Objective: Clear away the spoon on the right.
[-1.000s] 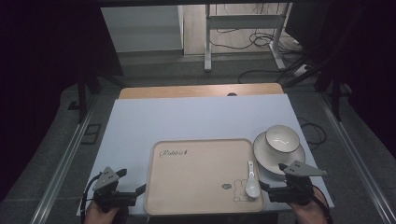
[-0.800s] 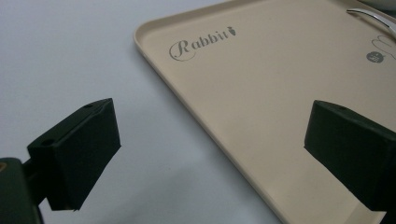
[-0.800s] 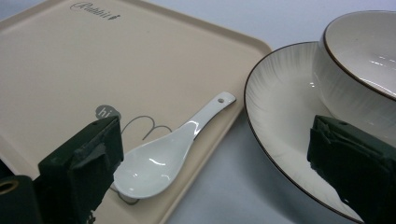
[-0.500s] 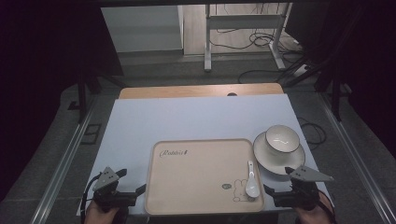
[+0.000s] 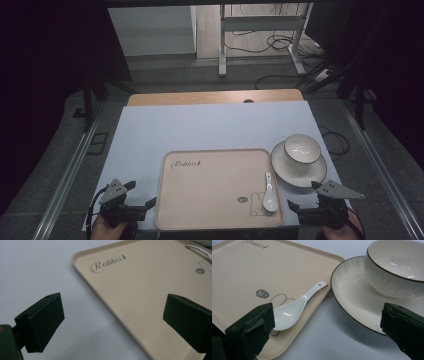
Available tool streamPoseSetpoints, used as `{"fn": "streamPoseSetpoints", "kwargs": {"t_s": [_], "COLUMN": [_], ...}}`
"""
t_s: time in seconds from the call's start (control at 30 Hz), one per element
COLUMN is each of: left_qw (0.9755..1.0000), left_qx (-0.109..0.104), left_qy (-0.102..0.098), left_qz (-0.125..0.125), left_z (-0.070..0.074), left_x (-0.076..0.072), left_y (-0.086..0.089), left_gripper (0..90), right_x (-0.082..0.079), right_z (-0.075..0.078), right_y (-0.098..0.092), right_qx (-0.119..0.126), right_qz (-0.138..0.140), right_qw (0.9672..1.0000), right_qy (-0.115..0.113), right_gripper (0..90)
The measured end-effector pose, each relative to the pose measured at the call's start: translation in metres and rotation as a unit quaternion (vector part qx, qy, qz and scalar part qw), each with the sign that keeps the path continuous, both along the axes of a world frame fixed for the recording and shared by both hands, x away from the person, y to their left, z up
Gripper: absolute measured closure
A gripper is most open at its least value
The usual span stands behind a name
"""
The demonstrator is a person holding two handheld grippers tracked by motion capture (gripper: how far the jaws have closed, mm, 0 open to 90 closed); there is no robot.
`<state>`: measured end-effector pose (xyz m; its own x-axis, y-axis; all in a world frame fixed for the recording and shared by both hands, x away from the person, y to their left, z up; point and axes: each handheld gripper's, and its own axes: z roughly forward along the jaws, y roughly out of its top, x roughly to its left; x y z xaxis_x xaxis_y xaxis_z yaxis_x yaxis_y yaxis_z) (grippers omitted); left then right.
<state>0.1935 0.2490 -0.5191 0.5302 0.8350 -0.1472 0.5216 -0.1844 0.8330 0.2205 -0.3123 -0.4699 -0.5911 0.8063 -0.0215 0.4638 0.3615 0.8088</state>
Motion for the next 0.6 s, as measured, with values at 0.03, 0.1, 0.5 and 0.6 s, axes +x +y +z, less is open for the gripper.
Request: {"fn": "streamPoseSetpoints", "kwargs": {"t_s": [0.03,0.1,0.5,0.6], "left_qw": [1.0,1.0,1.0,1.0], "left_qx": [0.0,0.0,-0.001,-0.001], "left_qy": [0.0,0.0,0.0,0.0], "left_qz": [0.0,0.0,0.001,0.001], "left_z": [0.0,0.0,0.0,0.0], "left_x": [0.0,0.0,0.0,0.0], "left_y": [0.0,0.0,0.0,0.0], "left_gripper": [3.2,3.3,3.2,3.2], "right_x": [-0.001,-0.002,-0.008,-0.01], "right_z": [0.0,0.0,-0.003,-0.004], "right_y": [-0.001,-0.002,-0.013,-0.016], "right_qx": [0.0,0.0,-0.006,-0.012], "right_qz": [-0.002,-0.004,-0.028,-0.034], "right_qw": [1.0,1.0,0.9996,0.9993], "right_qy": [-0.001,0.0,0.0,-0.002], "right_gripper": [0.0,0.0,0.0,0.0]}}
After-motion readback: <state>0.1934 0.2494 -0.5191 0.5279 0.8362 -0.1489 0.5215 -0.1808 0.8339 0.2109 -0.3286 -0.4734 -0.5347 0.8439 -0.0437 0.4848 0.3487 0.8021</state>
